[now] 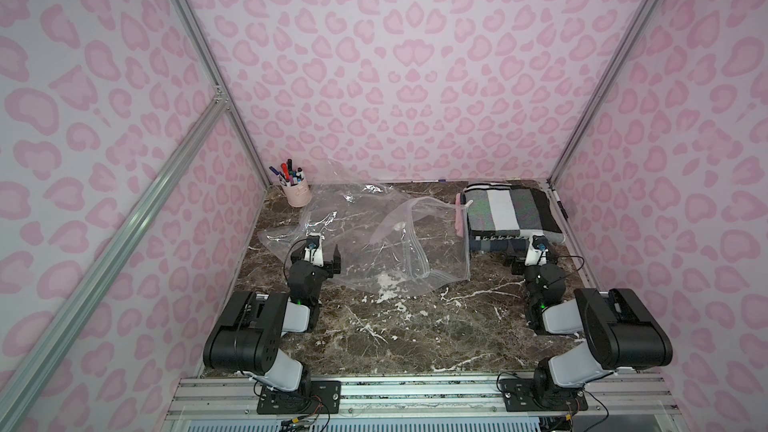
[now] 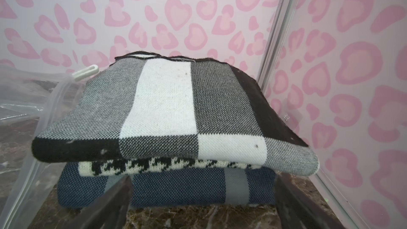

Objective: Take the blanket out of the vacuum bag
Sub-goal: Reset both arms

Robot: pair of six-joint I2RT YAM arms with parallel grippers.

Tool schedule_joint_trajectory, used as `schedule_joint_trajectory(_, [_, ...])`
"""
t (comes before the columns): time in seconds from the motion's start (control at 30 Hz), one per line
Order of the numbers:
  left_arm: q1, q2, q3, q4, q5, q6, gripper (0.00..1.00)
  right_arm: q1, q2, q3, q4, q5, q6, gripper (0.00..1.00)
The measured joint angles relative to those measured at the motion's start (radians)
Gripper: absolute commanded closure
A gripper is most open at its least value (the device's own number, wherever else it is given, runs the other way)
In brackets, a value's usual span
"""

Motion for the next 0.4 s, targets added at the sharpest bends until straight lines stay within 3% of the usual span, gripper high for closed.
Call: schedule_joint_trajectory(0.4, [0.007, 0.011, 0.0, 0.012, 0.044, 0.001, 0.03, 0.005, -0.009, 0.006, -0.025, 0.018, 0.003, 0.0])
